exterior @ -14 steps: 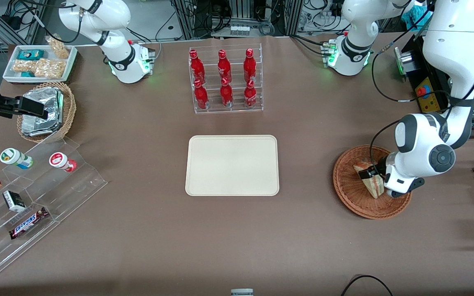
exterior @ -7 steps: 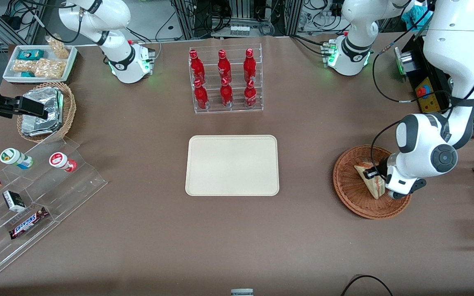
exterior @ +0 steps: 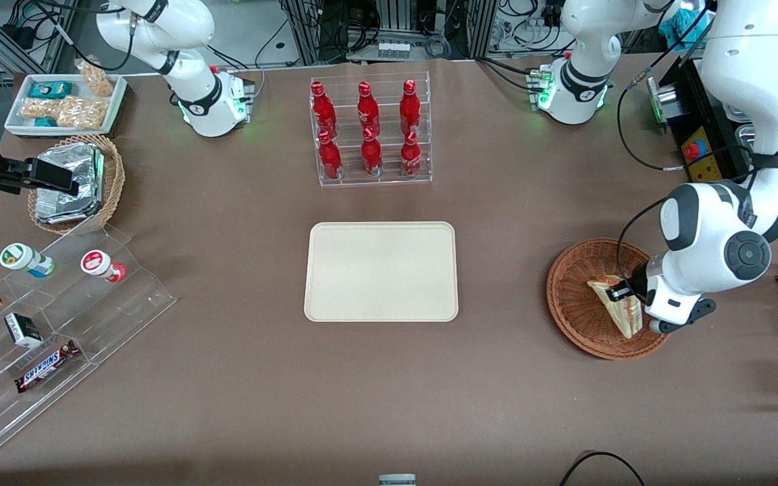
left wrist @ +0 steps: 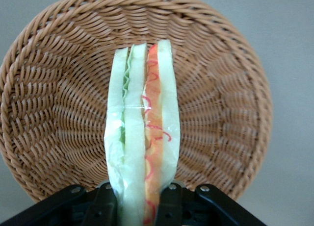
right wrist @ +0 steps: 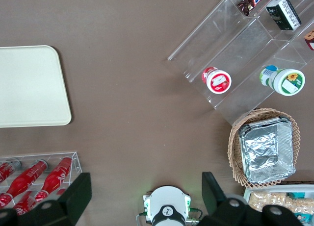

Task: Place sandwich from basket to tray
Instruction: 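Lift the sandwich and carry it over the cream tray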

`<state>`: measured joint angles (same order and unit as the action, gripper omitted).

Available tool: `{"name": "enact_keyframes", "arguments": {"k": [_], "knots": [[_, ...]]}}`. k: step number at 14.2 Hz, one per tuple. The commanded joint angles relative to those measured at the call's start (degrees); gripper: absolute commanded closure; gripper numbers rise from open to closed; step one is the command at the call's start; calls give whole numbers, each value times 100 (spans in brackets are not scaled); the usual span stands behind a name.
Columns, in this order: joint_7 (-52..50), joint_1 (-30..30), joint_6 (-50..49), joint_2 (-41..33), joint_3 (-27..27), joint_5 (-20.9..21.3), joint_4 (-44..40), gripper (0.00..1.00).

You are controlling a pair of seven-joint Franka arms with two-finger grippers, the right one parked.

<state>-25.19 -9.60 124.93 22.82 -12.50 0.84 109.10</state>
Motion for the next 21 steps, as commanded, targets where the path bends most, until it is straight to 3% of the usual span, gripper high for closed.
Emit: {"name": "enact_keyframes", "arguments": {"k": [1, 6, 8, 13, 16, 21], "knots": [[-21, 264, -424, -313, -226, 12, 50, 83], [-284, 1598, -681, -227, -393, -32, -247, 82], [-739, 2336, -672, 238, -385, -23, -774, 81], [-1795, 3498, -654, 1468, -358, 170, -2154, 79], [-2313, 3885, -619, 1847, -358, 477, -2498, 77], [-2368, 4027, -329, 1980, -358, 504, -2561, 73]]}}
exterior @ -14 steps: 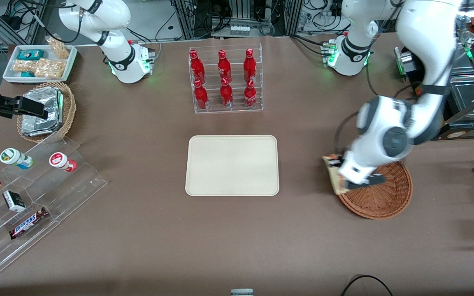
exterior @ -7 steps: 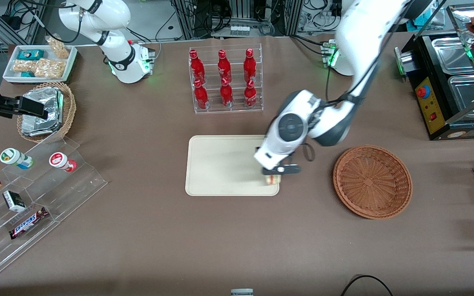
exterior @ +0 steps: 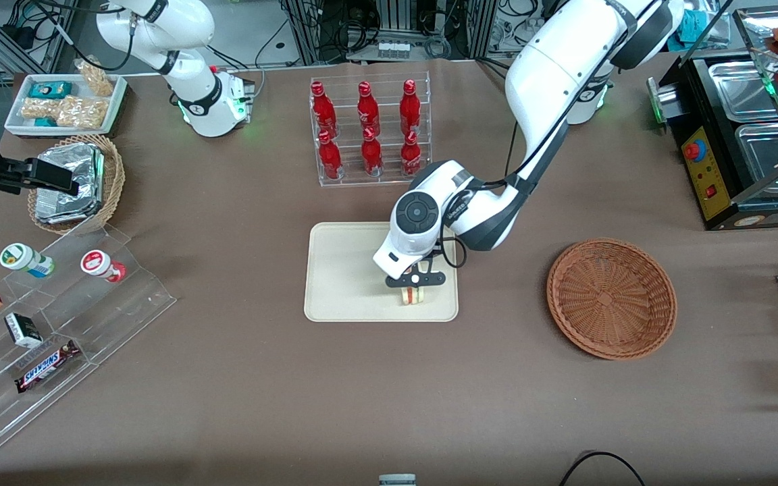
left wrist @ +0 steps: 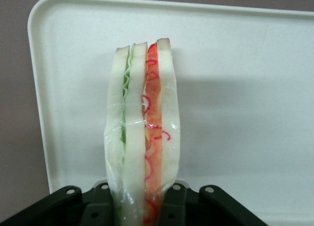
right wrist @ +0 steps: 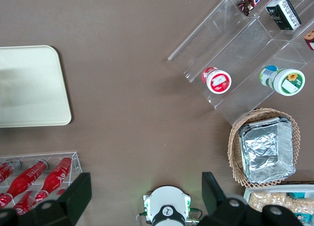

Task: Place sandwich from basket to tray
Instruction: 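Lift the sandwich and carry it over the cream tray, then lower the sandwich onto the tray and open the left gripper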

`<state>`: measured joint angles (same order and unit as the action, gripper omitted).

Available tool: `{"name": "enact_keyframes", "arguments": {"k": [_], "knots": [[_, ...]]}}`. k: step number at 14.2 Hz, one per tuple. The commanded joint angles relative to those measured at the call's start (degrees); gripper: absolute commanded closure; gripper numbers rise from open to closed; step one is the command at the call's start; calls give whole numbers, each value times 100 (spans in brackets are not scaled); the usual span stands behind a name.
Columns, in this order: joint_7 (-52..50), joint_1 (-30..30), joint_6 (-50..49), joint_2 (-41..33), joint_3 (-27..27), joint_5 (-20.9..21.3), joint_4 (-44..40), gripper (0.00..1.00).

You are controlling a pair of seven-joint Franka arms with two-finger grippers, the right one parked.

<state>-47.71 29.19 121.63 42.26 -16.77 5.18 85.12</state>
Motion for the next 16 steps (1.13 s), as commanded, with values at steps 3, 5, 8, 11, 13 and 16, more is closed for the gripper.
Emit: {"name": "enact_keyframes", "arguments": {"k": [3, 5, 8, 11, 13, 16], "knots": [[-221, 219, 175, 150, 60, 71, -241, 69], [-353, 333, 369, 212, 60, 80, -285, 69], [-406, 421, 387, 317, 69, 88, -382, 69], [-520, 500, 300, 449, 69, 88, -715, 64], [-529, 500, 299, 493, 69, 88, -742, 36], [-634, 500, 317, 485, 86, 97, -760, 0]]}}
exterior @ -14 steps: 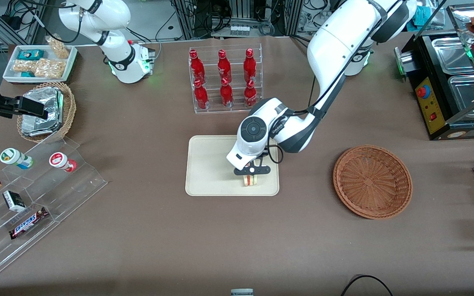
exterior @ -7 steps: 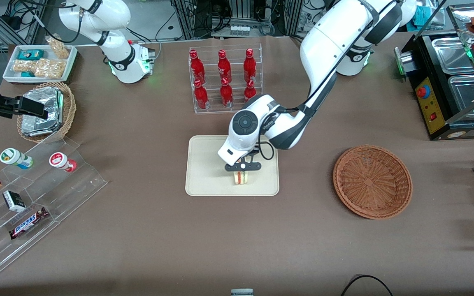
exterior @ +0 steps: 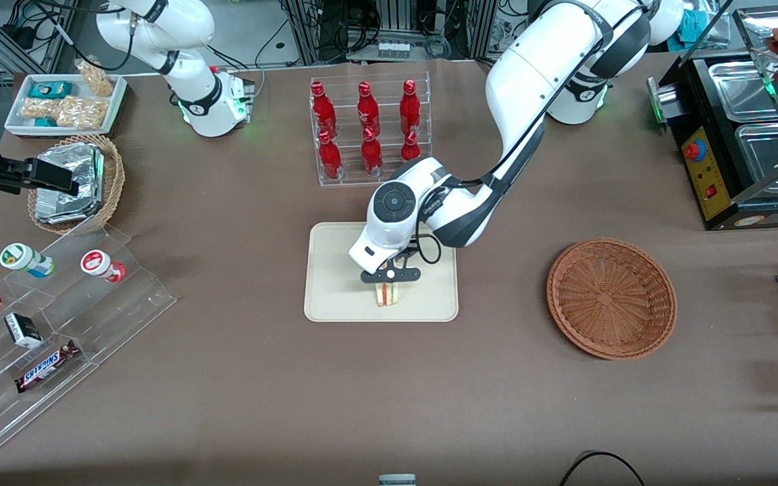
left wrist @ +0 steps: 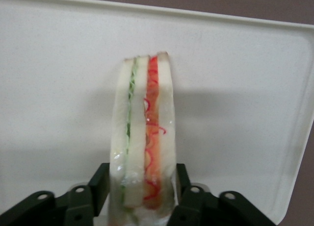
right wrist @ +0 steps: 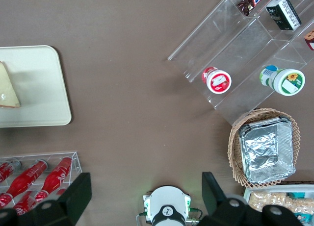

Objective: Place sandwich from basket to tray

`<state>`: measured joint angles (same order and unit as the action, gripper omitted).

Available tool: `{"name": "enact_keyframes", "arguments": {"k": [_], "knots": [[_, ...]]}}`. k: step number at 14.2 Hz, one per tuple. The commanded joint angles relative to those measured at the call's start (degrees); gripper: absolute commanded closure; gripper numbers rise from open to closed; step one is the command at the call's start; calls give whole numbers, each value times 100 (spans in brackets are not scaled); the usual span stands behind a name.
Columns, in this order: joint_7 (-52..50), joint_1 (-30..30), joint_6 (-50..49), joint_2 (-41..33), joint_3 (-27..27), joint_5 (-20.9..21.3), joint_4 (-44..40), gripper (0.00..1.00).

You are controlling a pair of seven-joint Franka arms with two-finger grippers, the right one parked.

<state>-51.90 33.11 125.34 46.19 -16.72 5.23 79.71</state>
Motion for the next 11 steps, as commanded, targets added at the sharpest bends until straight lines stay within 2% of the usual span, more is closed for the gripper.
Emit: {"name": "enact_keyframes", "arguments": {"k": [1, 4, 7, 9, 11], "knots": [[-206, 100, -80, 57, 98, 92, -228, 0], [-189, 3, -281, -258, 168, 109, -219, 0], [-127, -102, -1124, -829, 676, 75, -210, 0], [-49, -566, -1449, -1303, 793, 22, -97, 0], [537, -1111, -2116, -1708, 793, -13, -35, 0]]}}
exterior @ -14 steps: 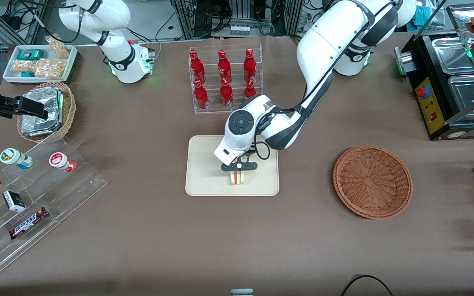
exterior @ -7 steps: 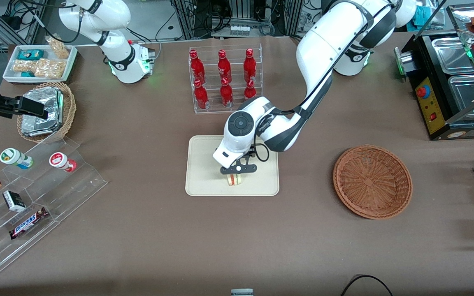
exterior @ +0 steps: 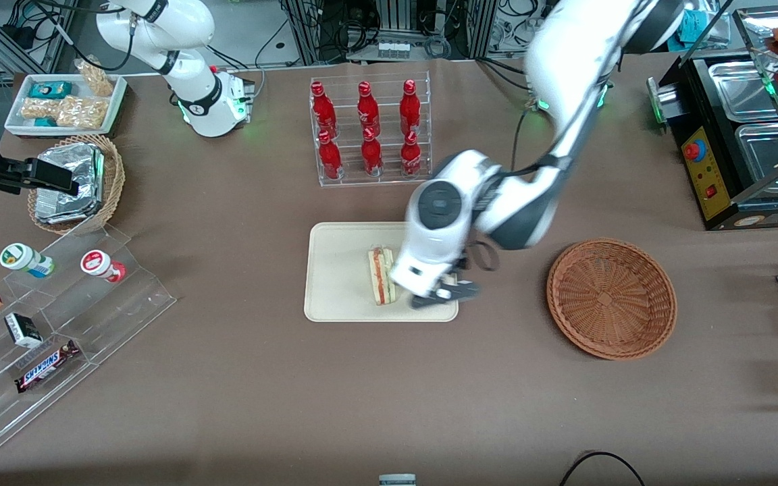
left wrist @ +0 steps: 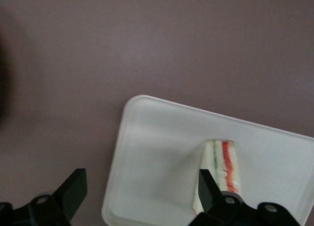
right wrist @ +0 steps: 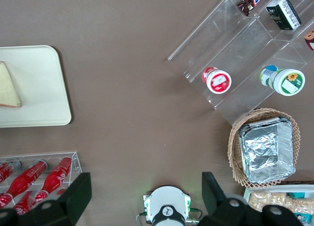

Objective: Place sandwich from basket to tray

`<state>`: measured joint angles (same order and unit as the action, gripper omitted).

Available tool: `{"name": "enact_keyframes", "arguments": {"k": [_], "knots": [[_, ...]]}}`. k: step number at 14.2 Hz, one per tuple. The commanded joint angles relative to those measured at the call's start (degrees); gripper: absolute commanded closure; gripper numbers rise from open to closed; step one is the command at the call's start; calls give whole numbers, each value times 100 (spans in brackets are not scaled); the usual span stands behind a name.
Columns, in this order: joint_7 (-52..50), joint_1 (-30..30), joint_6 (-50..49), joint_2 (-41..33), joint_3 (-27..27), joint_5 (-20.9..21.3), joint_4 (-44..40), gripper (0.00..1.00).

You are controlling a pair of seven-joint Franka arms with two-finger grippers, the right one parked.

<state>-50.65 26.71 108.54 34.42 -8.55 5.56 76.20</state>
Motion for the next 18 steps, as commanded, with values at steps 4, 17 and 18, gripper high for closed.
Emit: {"name": "enact_keyframes", "arguments": {"k": [4, 17, 18], "knots": [[1512, -1359, -1492, -1146, -33, -142, 430, 0], [3263, -2908, -3226, -2203, -15, -695, -264, 0], [3228, -2934, -3225, -2203, -15, -870, -264, 0]]}}
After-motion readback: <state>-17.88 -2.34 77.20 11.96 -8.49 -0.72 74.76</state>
